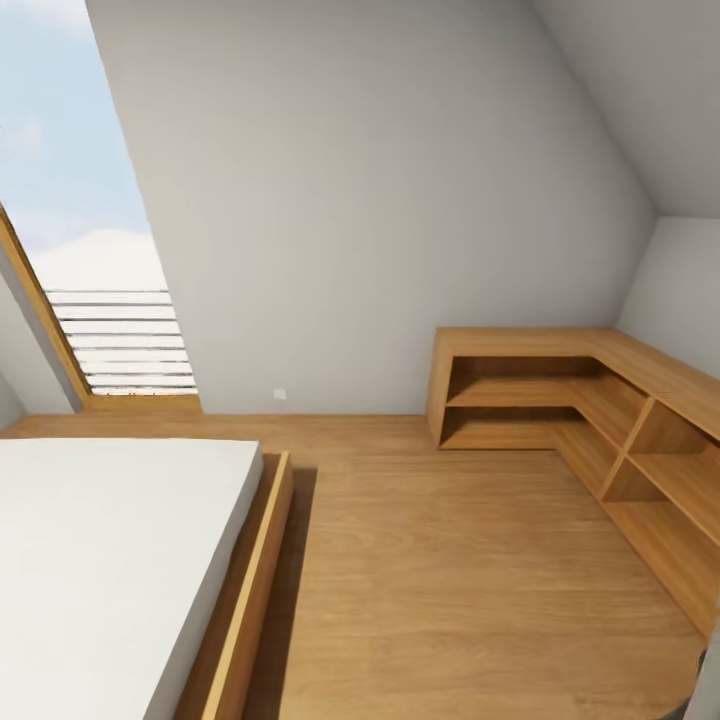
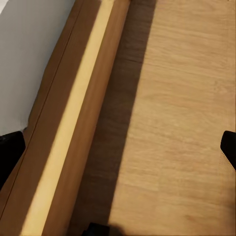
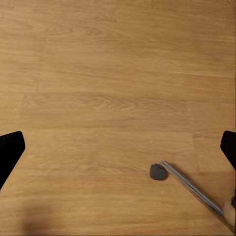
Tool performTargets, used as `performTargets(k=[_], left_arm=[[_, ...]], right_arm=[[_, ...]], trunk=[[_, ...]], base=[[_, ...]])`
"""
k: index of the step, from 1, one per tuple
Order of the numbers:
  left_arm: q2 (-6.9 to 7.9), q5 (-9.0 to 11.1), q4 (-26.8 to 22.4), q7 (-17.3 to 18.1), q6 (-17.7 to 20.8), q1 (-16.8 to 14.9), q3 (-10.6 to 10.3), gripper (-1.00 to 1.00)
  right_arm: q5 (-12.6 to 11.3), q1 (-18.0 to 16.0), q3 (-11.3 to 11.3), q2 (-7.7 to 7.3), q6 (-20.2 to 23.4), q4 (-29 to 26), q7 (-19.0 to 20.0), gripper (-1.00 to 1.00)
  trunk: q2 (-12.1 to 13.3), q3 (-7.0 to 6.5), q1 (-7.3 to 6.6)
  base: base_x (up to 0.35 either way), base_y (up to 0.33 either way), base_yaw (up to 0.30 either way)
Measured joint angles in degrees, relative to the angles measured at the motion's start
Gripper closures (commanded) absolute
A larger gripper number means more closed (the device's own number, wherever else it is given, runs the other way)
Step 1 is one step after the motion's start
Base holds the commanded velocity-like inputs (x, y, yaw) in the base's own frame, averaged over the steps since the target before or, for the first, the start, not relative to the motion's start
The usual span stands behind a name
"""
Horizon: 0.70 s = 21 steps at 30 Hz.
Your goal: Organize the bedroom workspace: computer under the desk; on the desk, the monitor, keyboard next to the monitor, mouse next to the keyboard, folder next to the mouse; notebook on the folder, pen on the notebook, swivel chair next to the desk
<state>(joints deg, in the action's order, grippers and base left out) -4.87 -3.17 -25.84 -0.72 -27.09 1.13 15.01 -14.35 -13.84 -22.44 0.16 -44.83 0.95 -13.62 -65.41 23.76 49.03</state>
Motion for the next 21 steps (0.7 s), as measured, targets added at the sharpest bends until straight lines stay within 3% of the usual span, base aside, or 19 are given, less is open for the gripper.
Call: performTargets(k=[21], left_arm=[[-0.02, 0.0, 0.0, 0.0, 0.0, 0.0, -0.03, -1.0]], right_arm=[[0.0, 0.0, -0.01, -0.02, -0.02, 0.0, -0.01, -1.0]], trunk=[[0.0, 0.0, 0.0]], base=[[0.283, 0.0, 0.0]])
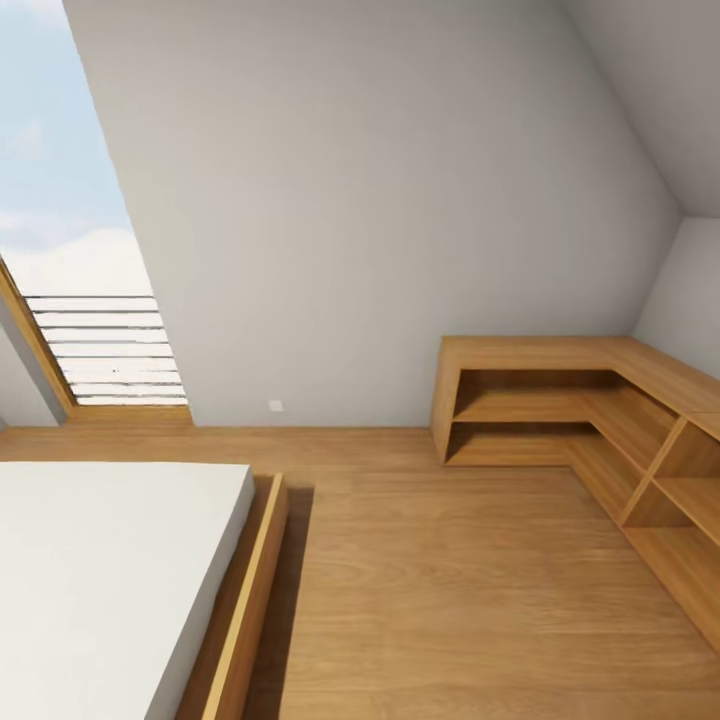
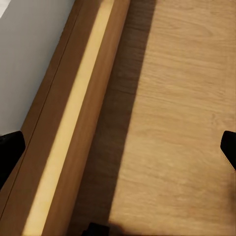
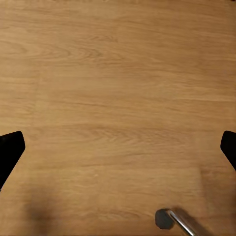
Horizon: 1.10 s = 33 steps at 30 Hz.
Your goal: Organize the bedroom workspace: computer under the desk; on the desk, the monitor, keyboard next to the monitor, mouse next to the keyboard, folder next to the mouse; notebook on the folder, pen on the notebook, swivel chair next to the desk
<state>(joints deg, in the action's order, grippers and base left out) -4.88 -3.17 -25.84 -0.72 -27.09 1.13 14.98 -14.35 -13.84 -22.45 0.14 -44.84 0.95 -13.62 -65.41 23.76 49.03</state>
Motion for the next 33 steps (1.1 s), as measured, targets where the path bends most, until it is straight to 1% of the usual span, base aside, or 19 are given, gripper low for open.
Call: performTargets(k=[33], left_arm=[[0.02, 0.0, 0.0, 0.0, 0.02, 0.0, -0.01, -1.0]], right_arm=[[0.0, 0.0, 0.01, 0.02, 0.01, 0.0, 0.01, -1.0]], trunk=[[0.0, 0.0, 0.0]], base=[[0.268, 0.0, 0.0]])
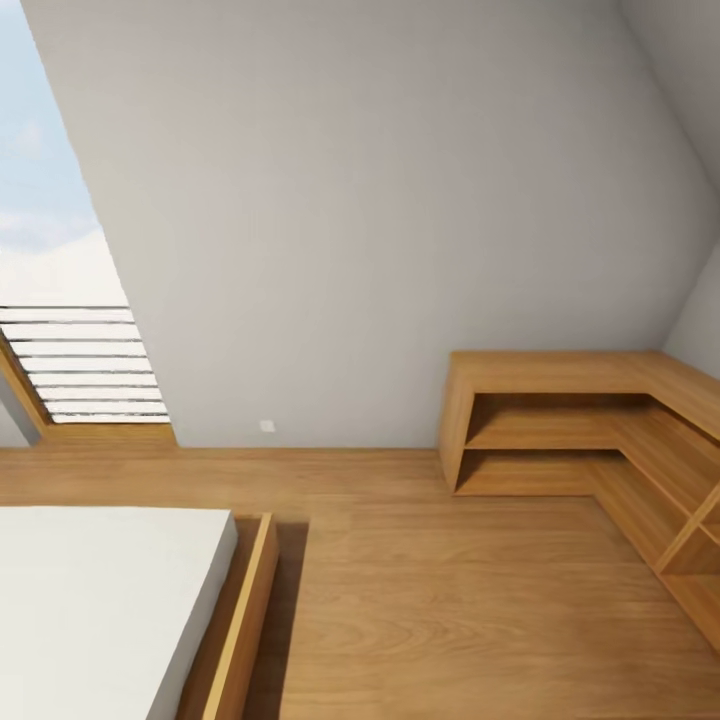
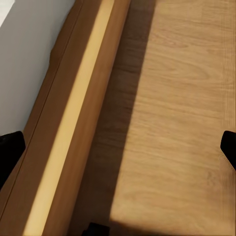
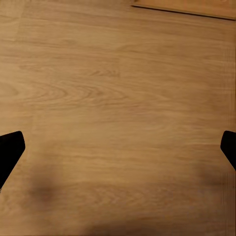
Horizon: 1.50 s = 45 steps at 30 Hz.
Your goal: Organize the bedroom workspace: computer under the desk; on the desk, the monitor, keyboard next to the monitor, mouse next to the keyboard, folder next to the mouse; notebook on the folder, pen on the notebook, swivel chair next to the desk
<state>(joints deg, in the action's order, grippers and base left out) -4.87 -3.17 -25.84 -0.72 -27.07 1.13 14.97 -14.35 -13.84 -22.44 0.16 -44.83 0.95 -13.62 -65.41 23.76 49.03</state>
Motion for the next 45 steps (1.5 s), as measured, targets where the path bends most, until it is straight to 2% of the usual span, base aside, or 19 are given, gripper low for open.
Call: performTargets(k=[45], left_arm=[[0.0, 0.0, 0.46, 0.0, 0.07, 0.0, 0.0, -1.0]], right_arm=[[0.09, 0.0, -0.09, 0.0, 0.02, 0.08, 0.08, -1.0]], trunk=[[0.0, 0.0, 0.0]], base=[[0.262, -0.001, -0.015]])
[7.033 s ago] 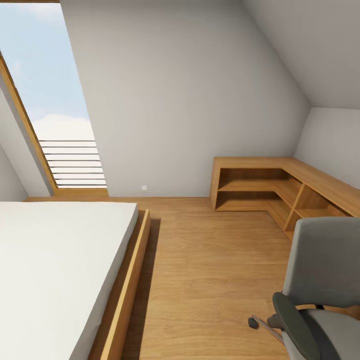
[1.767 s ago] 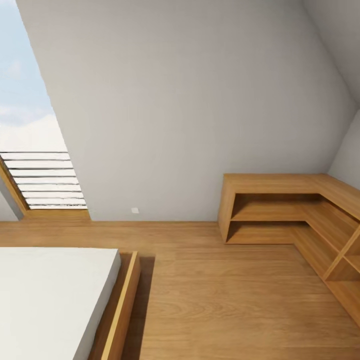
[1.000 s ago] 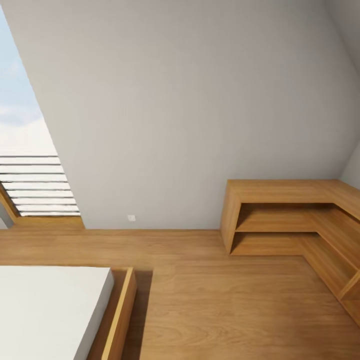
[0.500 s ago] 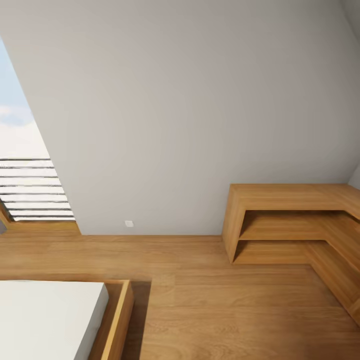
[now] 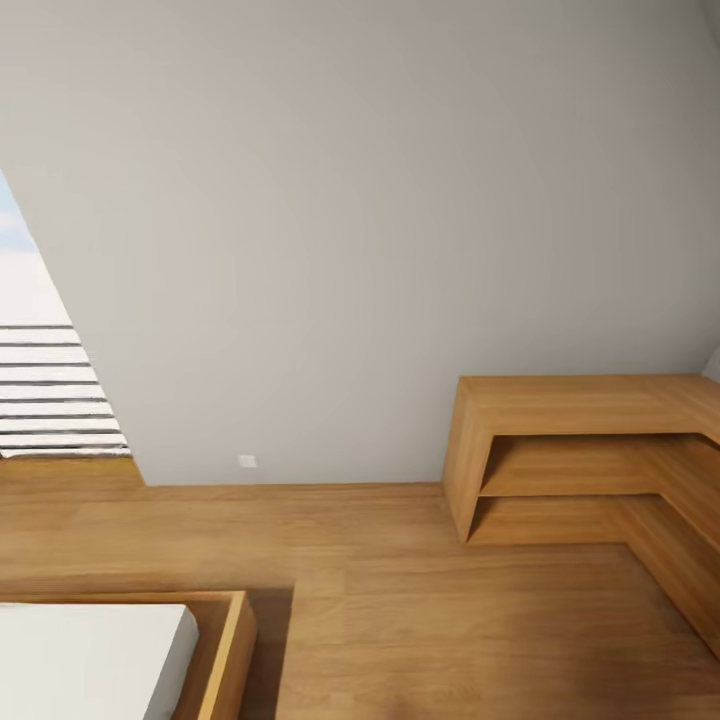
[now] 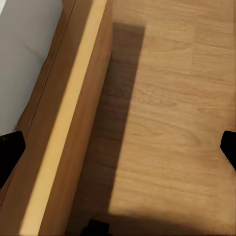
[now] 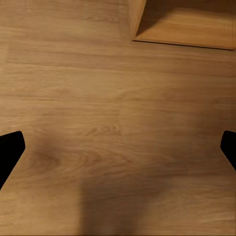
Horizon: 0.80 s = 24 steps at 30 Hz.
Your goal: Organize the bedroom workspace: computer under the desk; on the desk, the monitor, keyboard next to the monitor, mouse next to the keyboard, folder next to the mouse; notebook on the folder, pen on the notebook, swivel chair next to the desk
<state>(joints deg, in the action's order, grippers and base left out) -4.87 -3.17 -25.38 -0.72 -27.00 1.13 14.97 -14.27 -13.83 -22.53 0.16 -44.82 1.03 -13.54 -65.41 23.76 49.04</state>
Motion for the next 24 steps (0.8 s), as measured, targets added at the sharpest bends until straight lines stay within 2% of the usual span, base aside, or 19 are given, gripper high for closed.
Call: performTargets(k=[10, 24], left_arm=[[0.08, 0.0, 0.0, 0.0, 0.0, 0.0, 0.06, -1.0], [0.09, 0.0, 0.02, 0.0, 0.0, 0.0, 0.08, -1.0]], right_arm=[[0.0, 0.0, 0.0, 0.0, -0.01, 0.0, -0.01, -1.0], [0.01, 0.0, 0.0, 0.0, -0.01, 0.0, -0.01, -1.0]], trunk=[[0.0, 0.0, 0.0], [0.0, 0.0, 0.0]], base=[[0.249, -0.129, -0.071], [0.245, -0.178, -0.018]])
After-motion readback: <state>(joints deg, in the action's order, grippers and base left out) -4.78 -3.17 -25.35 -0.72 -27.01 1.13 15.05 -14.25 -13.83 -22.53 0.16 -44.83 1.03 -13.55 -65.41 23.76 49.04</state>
